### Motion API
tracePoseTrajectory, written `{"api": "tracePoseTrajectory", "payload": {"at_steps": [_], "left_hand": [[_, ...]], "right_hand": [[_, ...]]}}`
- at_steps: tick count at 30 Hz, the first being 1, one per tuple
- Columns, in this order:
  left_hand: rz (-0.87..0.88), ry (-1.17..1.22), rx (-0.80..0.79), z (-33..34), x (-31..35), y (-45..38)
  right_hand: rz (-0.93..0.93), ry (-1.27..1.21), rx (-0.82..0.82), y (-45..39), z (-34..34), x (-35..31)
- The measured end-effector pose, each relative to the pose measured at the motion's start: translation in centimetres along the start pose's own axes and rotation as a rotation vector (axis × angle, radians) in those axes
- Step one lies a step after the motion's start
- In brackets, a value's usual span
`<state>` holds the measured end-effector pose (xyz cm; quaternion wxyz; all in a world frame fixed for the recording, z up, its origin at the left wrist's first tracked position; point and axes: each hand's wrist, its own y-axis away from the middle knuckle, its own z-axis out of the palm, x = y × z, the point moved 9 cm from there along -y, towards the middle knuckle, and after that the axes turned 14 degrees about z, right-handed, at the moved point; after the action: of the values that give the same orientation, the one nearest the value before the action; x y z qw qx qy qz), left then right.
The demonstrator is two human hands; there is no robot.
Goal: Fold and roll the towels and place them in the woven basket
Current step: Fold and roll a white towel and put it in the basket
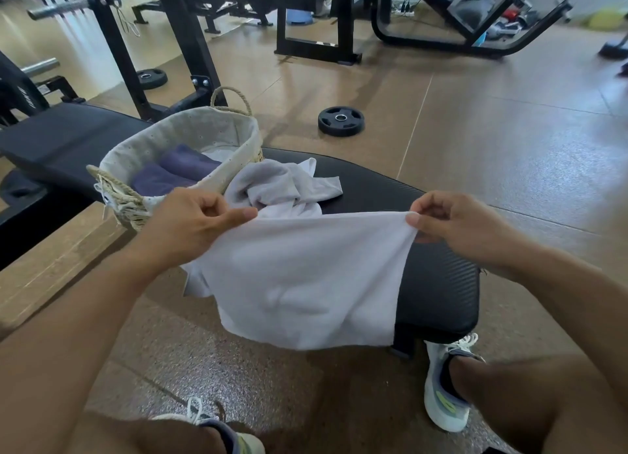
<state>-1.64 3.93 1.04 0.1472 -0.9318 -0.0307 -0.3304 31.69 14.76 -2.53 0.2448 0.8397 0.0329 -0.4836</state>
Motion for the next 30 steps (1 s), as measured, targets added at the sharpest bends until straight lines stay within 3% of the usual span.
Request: {"api": "tracePoseTrajectory", "payload": {"at_steps": [2,9,16,21,30], "left_hand": [[0.027,-0.015,-0.077,0.3,0.1,0.1],[0.005,0.179,-0.193,0.8,0.8,0.8],[0.005,0.241,-0.229,1.8,-0.2,0.9],[-0.062,0.392,-0.353,2.7,-1.0,1.5],[-0.082,0.271,-0.241,2.5,-1.3,0.8]], "right_hand": [[0.022,0.055,-0.051,-0.2,0.2,0.3],[-0.026,-0.103,-0.090,0.3,0.0,-0.6],[0.057,-0.033,-0.316,1.1,0.3,0.7],[0.078,-0.214,-0.383,1.2,0.0,0.4],[0.041,-0.290,-0.263,0.5,-2.4,-0.1]]}}
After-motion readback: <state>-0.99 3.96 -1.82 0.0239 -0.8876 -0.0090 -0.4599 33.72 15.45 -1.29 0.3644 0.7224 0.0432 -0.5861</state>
